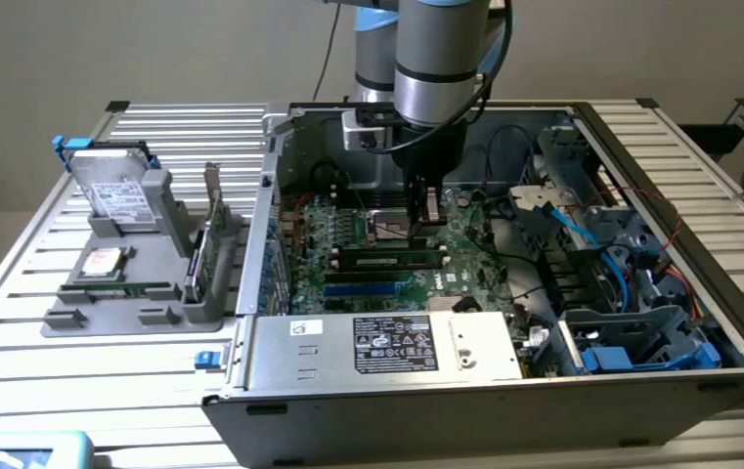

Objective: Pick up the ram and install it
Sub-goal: 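Press down the ram until it locks into place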

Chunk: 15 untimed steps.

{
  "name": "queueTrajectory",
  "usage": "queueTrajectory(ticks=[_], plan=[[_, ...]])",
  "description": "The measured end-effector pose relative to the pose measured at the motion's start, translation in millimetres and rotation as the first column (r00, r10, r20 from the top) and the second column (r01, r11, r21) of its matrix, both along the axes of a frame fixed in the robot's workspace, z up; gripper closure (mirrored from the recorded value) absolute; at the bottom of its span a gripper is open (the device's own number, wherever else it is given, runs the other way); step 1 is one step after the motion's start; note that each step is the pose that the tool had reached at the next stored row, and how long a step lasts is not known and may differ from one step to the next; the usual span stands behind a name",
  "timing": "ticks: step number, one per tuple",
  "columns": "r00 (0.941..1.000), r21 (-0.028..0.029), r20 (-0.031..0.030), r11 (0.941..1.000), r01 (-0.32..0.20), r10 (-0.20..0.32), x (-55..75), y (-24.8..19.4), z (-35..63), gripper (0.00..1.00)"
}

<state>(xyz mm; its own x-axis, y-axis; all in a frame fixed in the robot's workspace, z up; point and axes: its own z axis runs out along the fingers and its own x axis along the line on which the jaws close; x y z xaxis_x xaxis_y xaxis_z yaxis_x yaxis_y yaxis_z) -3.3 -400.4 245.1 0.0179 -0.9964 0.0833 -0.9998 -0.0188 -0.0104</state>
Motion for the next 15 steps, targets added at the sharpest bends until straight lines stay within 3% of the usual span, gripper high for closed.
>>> queueTrajectory(ticks=[5,7,9,11,15], plan=[[1.0,0.0,0.0,1.0,0.0,0.0,0.1,0.0,0.0,0.78],[1.0,0.0,0.0,1.0,0.0,0.0,0.1,0.0,0.0,0.81],[1.0,-0.0001,0.0,1.0,0.0,0.0,0.1,0.0,0.0,0.89],[1.0,0.0,0.0,1.0,0.0,0.0,0.1,0.0,0.0,0.89],[1.0,-0.0109,0.0001,0.9999,0.009,-0.009,1.7,0.0,-1.3,0.89]])
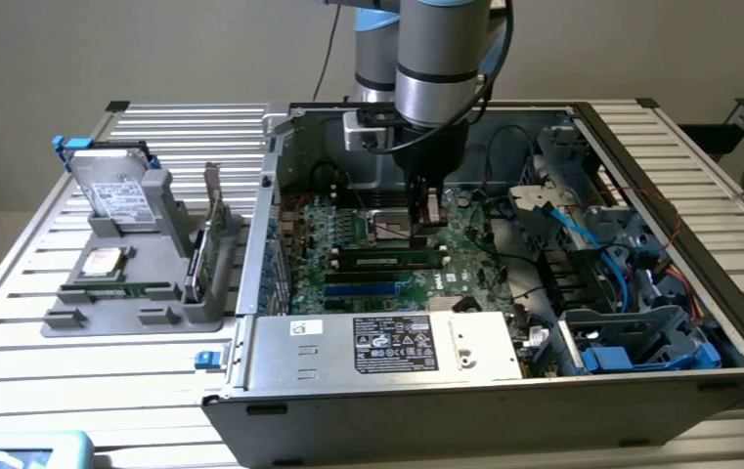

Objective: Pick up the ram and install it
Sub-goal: 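Press down the ram until it locks into place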

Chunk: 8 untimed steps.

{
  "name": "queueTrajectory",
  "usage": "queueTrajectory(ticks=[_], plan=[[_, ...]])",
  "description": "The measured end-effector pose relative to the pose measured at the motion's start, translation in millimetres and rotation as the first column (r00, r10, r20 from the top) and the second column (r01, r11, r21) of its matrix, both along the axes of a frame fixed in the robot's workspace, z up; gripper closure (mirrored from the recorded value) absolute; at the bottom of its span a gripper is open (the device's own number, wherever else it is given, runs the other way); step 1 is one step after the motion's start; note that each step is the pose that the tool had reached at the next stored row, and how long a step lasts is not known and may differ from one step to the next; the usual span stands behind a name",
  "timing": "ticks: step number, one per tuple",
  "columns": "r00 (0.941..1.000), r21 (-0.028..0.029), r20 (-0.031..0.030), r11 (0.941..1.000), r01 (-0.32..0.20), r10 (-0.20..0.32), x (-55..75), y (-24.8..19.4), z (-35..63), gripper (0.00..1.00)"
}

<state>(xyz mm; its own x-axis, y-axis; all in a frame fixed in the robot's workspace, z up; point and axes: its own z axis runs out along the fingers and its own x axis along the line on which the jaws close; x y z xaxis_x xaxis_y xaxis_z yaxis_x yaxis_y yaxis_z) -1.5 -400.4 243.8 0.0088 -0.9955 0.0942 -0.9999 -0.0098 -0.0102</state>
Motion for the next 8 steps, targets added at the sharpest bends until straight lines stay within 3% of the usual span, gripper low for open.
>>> queueTrajectory(ticks=[3,4,8], plan=[[0.9999,-0.0192,0.0001,0.9998,0.01,-0.01,1.3,0.1,-1.1,0.89],[0.9999,-0.0221,-0.0001,0.9997,0.012,-0.012,1.5,0.6,-1.2,0.89],[0.9998,-0.0206,0.0002,0.9996,0.021,-0.021,1.6,1.5,-3.3,0.89]])
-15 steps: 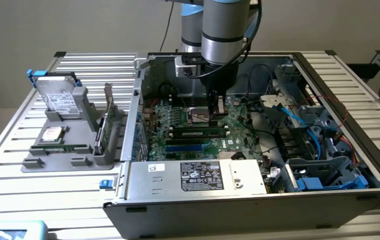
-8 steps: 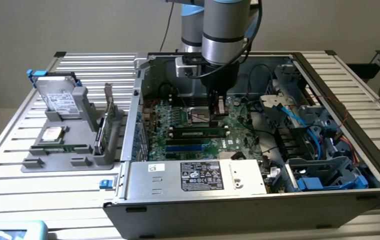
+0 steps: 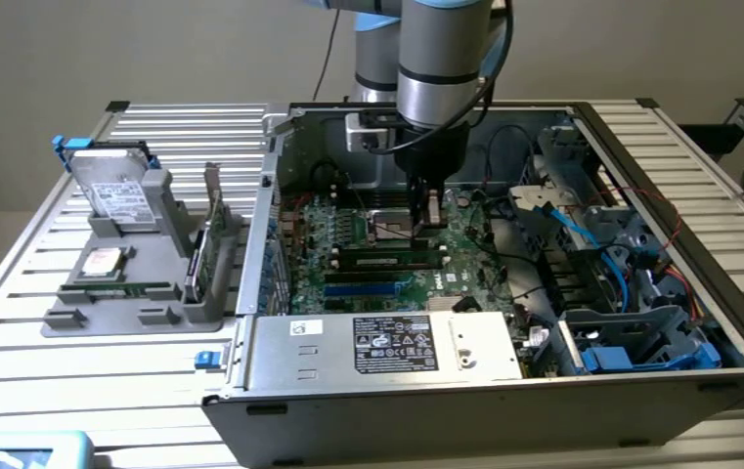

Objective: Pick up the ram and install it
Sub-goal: 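Press down the ram until it locks into place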

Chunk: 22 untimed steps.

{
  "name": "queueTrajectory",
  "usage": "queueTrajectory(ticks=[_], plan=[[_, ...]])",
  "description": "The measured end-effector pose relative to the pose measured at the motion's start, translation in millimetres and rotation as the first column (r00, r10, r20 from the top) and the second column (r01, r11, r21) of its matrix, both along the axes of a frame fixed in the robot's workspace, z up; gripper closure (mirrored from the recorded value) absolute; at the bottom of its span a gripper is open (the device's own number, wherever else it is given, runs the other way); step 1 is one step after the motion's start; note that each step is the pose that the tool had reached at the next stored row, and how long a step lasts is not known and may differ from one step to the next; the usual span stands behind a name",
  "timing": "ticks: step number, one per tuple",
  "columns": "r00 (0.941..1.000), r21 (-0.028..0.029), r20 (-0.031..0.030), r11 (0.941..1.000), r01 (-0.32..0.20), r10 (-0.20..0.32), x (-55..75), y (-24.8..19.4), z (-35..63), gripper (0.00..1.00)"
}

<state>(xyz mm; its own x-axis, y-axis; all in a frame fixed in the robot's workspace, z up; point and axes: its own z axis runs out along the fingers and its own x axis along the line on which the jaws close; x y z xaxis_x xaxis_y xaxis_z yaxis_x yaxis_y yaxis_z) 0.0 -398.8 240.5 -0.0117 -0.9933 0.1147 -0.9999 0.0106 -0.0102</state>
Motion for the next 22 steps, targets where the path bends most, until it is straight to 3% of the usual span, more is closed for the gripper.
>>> queueTrajectory(ticks=[6,15,22], plan=[[0.9999,0.0121,0.0015,0.9998,0.016,-0.016,0.0,1.5,-2.9,0.89],[0.9998,0.0124,0.0017,0.9997,0.019,-0.019,-1.0,2.4,-6.0,0.89],[0.9998,0.0124,0.0058,0.9997,0.019,-0.019,-1.0,4.3,-8.7,0.89]])
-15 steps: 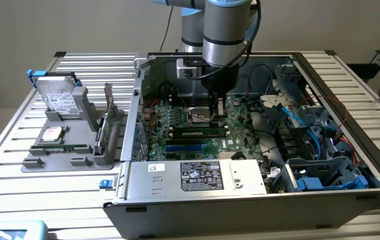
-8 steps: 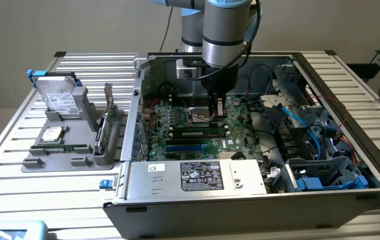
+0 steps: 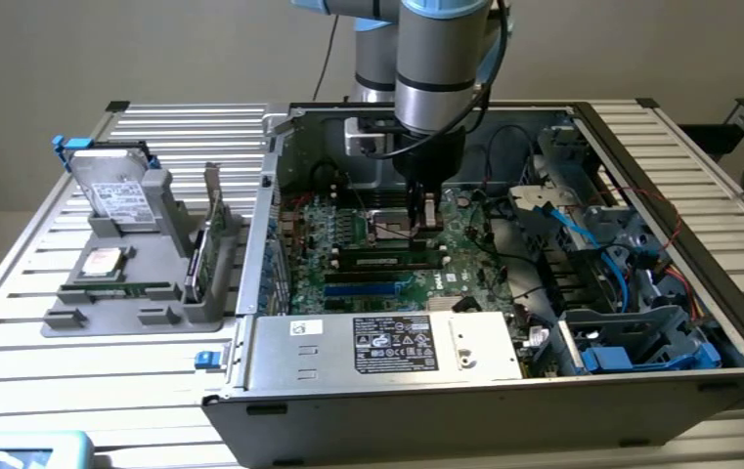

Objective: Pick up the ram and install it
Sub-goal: 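Press down the ram until it locks into place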

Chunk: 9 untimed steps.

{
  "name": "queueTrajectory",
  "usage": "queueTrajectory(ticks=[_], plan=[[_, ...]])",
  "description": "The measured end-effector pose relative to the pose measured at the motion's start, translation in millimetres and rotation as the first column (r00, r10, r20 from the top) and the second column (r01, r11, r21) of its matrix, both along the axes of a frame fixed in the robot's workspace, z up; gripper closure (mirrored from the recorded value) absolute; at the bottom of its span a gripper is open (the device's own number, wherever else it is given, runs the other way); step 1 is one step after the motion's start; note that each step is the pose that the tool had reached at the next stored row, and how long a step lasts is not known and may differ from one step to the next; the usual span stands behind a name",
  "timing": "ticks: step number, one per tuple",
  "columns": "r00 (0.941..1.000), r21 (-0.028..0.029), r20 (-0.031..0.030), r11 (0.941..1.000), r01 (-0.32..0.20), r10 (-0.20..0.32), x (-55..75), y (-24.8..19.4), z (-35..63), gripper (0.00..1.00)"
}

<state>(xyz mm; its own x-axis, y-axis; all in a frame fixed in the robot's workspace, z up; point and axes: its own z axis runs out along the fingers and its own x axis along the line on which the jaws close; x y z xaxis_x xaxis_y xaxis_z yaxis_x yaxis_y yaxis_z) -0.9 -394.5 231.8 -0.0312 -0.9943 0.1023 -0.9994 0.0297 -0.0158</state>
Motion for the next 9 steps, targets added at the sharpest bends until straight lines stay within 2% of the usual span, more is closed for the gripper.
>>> queueTrajectory(ticks=[9], plan=[[1.0,0.0015,0.0027,1.0,0.0,0.0,0.0,0.6,-2.8,0.89]])
